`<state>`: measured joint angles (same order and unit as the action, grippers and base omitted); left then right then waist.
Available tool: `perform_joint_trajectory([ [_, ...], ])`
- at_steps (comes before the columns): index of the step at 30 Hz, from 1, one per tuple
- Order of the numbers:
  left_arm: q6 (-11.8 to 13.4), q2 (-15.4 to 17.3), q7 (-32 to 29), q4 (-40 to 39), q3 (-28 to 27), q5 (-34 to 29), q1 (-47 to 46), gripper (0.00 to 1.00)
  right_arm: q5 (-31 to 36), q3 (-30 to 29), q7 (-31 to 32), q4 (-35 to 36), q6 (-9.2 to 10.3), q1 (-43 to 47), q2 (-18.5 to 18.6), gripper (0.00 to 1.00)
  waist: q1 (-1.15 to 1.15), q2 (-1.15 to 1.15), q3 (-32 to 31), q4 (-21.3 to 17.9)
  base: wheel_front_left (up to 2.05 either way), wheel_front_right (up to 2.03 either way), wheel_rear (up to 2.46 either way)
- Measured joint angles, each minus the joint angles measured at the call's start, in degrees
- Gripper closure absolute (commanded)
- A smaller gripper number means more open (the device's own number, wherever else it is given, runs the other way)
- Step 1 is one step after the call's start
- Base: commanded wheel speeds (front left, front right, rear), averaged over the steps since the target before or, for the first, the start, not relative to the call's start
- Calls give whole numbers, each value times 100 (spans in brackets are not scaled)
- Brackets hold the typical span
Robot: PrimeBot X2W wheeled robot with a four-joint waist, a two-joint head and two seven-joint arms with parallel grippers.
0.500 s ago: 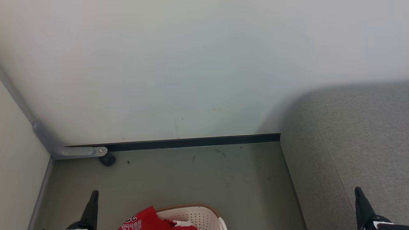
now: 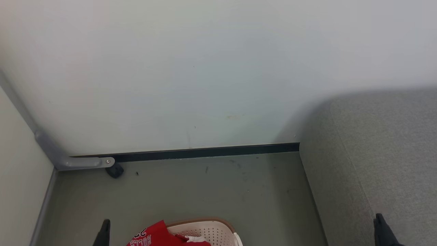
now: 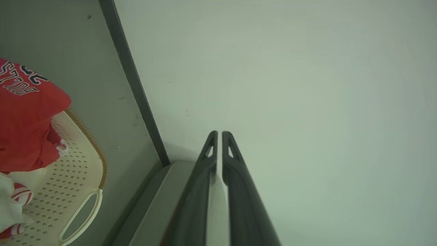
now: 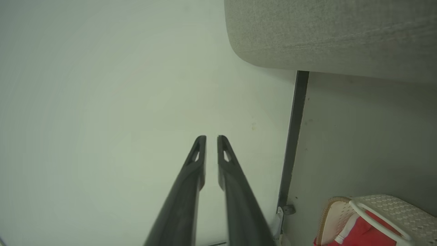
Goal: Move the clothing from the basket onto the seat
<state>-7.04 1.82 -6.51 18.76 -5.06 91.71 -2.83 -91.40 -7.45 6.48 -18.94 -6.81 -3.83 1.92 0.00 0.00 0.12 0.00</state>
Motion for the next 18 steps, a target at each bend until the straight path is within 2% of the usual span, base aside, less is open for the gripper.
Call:
perform_joint_trajectory([
  [18,4,-19,212,2,67,-3,93,0,-196,155,-255,34,10,77,-46,0,0,0,6,-2,0,0,0],
])
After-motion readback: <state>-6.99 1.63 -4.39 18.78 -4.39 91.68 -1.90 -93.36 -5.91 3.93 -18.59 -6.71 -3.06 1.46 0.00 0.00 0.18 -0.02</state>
